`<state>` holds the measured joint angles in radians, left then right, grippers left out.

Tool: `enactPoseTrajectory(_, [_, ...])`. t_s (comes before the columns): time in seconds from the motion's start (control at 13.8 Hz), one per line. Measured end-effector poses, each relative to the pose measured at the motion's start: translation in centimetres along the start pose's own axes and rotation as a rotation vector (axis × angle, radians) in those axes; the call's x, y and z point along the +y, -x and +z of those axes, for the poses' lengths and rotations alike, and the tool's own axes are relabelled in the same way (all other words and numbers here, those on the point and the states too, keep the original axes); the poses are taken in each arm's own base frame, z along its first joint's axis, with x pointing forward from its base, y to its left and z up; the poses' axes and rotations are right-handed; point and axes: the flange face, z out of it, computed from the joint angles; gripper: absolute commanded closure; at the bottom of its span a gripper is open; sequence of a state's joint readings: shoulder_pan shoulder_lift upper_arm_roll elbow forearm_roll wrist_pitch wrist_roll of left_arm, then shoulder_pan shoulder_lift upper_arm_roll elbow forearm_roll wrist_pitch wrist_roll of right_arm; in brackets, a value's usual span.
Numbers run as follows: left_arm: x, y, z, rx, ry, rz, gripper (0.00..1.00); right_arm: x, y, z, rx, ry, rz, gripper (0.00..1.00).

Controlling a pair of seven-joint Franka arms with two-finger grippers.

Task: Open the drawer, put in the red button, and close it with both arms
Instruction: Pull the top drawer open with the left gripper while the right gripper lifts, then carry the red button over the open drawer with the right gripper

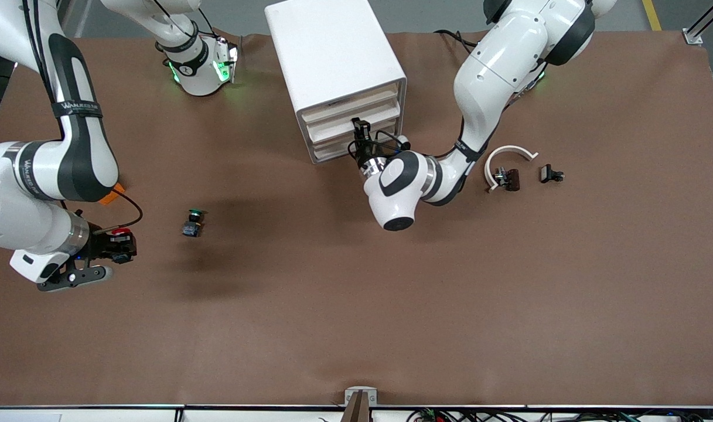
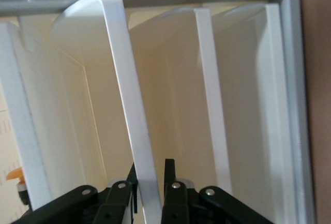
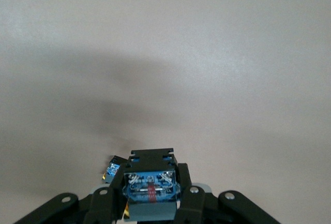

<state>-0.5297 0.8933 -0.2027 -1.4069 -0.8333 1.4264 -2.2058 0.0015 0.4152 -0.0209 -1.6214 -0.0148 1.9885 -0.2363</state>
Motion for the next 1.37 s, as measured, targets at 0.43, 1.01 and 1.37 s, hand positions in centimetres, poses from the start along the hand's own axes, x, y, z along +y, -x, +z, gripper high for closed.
enactPoseTrajectory(0.43, [0.4,-1.8,-5.8,-0.061,0.081,-0.030,0.78,-4.1,-0.5,-1.0,-0.052,-0.030,0.107,1.00])
enactPoseTrajectory(1.01, [0.3,-2.4,-9.9,-0.114,0.171,-0.024,0.57,-22.6,0.2,-7.1,-0.110,-0.032,0.465,1.00])
enactPoseTrajectory(1.37, [0.8,-3.7,-12.3,-0.143,0.217,-0.029,0.00,-37.7,3.7,-7.8,-0.117,-0.017,0.703,1.00])
